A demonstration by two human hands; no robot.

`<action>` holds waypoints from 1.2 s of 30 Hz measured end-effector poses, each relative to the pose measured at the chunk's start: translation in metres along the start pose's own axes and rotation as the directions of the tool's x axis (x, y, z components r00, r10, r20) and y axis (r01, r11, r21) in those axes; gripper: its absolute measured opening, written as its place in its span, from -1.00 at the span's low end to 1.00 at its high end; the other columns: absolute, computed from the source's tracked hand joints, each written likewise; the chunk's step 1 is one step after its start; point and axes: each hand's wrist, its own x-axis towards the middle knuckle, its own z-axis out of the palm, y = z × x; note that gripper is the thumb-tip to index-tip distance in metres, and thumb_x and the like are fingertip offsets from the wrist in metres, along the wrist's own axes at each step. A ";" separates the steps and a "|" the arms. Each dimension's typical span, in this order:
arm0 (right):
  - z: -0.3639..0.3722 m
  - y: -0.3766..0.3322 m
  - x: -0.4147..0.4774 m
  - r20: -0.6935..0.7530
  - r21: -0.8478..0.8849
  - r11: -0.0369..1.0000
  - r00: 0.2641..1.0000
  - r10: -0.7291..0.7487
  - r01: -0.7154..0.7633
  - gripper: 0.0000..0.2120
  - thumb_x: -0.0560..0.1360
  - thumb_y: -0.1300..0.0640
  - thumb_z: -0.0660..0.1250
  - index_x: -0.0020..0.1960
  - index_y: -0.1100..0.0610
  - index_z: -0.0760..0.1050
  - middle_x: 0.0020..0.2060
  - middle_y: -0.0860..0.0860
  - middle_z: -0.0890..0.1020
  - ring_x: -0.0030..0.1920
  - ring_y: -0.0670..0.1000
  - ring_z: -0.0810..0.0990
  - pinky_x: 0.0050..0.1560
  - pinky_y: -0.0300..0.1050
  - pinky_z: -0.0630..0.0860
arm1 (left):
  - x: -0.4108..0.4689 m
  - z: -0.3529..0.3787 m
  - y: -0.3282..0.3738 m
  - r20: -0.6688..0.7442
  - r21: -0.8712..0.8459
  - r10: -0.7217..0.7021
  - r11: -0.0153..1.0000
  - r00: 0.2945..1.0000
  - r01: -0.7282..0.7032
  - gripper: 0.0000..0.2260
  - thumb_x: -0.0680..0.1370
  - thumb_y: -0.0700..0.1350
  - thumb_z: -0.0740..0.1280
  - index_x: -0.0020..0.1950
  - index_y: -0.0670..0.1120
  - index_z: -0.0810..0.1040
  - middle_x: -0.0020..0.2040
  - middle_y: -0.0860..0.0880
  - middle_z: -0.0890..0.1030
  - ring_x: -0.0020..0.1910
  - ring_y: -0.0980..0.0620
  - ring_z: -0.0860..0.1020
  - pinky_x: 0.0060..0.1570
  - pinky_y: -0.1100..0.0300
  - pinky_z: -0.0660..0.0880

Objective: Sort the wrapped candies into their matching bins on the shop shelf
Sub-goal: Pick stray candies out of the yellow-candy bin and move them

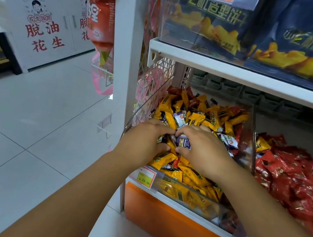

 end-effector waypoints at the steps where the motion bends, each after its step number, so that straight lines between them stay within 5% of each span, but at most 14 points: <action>1: 0.001 0.001 -0.001 0.007 0.005 1.000 1.000 0.007 -0.007 -0.64 0.55 -0.03 0.31 0.33 -0.04 0.38 0.30 -0.08 0.44 0.31 0.00 0.29 0.17 -0.04 0.37 | 0.001 0.000 0.000 -0.005 -0.006 0.001 1.000 1.000 -0.001 -0.61 0.52 -0.03 0.42 0.34 0.09 0.52 0.34 0.05 0.48 0.26 0.04 0.47 0.21 0.13 0.44; 6: -0.021 0.009 -0.002 0.082 0.235 0.967 0.993 0.081 -0.098 -0.61 0.59 0.03 0.27 0.39 -0.04 0.31 0.40 -0.01 0.34 0.29 0.00 0.38 0.12 -0.16 0.34 | -0.002 0.000 -0.003 -0.021 -0.010 0.075 0.997 0.997 -0.075 -0.63 0.55 -0.20 0.34 0.30 0.14 0.53 0.33 0.09 0.44 0.20 0.08 0.49 0.08 0.21 0.48; 9: -0.041 0.015 0.005 -0.055 0.323 0.942 0.992 0.110 -0.087 -0.63 0.60 0.05 0.26 0.38 -0.06 0.32 0.27 -0.06 0.42 -0.11 -0.12 0.48 -0.21 -0.31 0.35 | -0.003 -0.001 -0.001 0.037 0.056 0.104 0.993 0.994 -0.106 -0.56 0.61 -0.22 0.23 0.36 0.25 0.44 0.45 0.12 0.31 0.24 0.11 0.46 -0.04 0.36 0.36; 12: -0.042 0.009 0.023 -0.107 0.334 0.942 0.992 0.070 -0.030 -0.68 0.59 0.12 0.28 0.33 -0.03 0.38 0.03 -0.04 0.53 -0.44 -0.14 0.37 -0.53 -0.33 0.27 | -0.001 -0.001 0.001 0.046 0.076 0.102 0.991 0.994 -0.106 -0.65 0.63 -0.10 0.24 0.33 0.28 0.46 0.49 0.13 0.24 0.30 0.12 0.43 0.00 0.34 0.33; 15: -0.030 0.010 0.041 -0.033 0.220 0.975 0.999 0.012 -0.004 -0.67 0.57 0.17 0.32 0.30 -0.01 0.43 0.29 0.03 0.45 -0.30 -0.21 0.38 -0.36 -0.37 0.28 | -0.001 -0.002 -0.001 0.020 -0.009 0.088 0.996 0.996 -0.088 -0.75 0.59 -0.08 0.32 0.22 0.20 0.58 0.41 0.12 0.35 0.28 0.13 0.43 0.09 0.29 0.38; 17: -0.030 0.011 0.046 0.071 0.125 0.992 0.997 -0.002 -0.007 -0.61 0.54 0.15 0.35 0.35 -0.01 0.40 0.39 0.05 0.39 0.07 -0.06 0.51 -0.05 -0.29 0.38 | -0.002 -0.003 -0.002 -0.005 -0.057 0.092 0.994 0.996 -0.092 -0.78 0.56 -0.10 0.37 0.17 0.12 0.63 0.34 0.11 0.43 0.25 0.12 0.44 0.13 0.28 0.38; 19: -0.034 0.013 0.045 0.184 0.066 0.998 0.983 0.010 -0.022 -0.43 0.52 0.11 0.40 0.47 -0.01 0.28 0.45 0.02 0.32 0.37 0.02 0.36 0.17 -0.25 0.29 | -0.004 -0.004 -0.002 -0.031 -0.092 0.092 0.991 0.995 -0.094 -0.80 0.55 -0.12 0.38 0.15 0.05 0.65 0.28 0.09 0.49 0.21 0.11 0.47 0.15 0.26 0.39; 21: -0.034 0.012 0.041 0.240 0.042 0.998 0.971 0.025 -0.036 -0.31 0.48 0.06 0.44 0.51 -0.05 0.19 0.48 -0.01 0.28 0.43 0.03 0.28 0.23 -0.21 0.26 | -0.005 -0.005 -0.001 -0.045 -0.118 0.081 0.989 0.996 -0.086 -0.83 0.55 -0.13 0.37 0.13 -0.01 0.65 0.24 0.07 0.54 0.17 0.08 0.50 0.13 0.24 0.41; 25: -0.020 0.008 0.038 0.151 0.045 0.999 0.989 0.005 -0.012 -0.38 0.43 0.02 0.49 0.42 -0.11 0.31 0.40 -0.05 0.39 0.38 0.06 0.28 0.27 -0.06 0.32 | -0.006 -0.007 0.003 -0.074 -0.132 0.013 0.991 0.997 -0.022 -0.86 0.61 -0.12 0.29 0.13 -0.04 0.59 0.10 0.03 0.60 -0.01 0.07 0.55 0.00 0.15 0.49; 29: -0.014 0.006 0.037 0.079 0.068 0.998 0.997 -0.011 0.006 -0.58 0.44 0.06 0.47 0.25 -0.09 0.43 0.10 -0.05 0.54 0.22 0.05 0.36 0.10 -0.02 0.44 | -0.010 -0.011 0.002 -0.110 -0.171 -0.048 0.985 0.993 0.029 -0.91 0.63 -0.13 0.24 0.10 -0.04 0.52 -0.22 0.11 0.53 -0.34 0.24 0.45 -0.36 0.40 0.36; 32: -0.012 0.008 0.034 0.059 0.126 0.992 0.998 -0.022 0.015 -0.71 0.46 0.13 0.43 0.09 -0.13 0.45 -0.11 -0.05 0.53 0.09 0.02 0.40 0.01 0.01 0.49 | -0.012 -0.015 0.002 -0.141 -0.208 -0.062 0.978 0.988 0.032 -0.92 0.63 -0.13 0.25 0.08 -0.01 0.51 -0.09 0.01 0.60 -0.23 0.14 0.52 -0.30 0.35 0.41; 36: -0.015 0.009 0.028 0.057 0.201 0.980 0.998 -0.022 0.010 -0.61 0.48 0.22 0.37 0.09 -0.25 0.42 0.01 0.03 0.51 -0.02 0.11 0.53 -0.03 0.10 0.53 | -0.015 -0.015 0.002 -0.151 -0.190 -0.070 0.981 0.986 0.041 -0.82 0.64 -0.13 0.23 0.21 0.01 0.51 -0.01 -0.01 0.63 -0.15 0.04 0.57 -0.19 0.21 0.48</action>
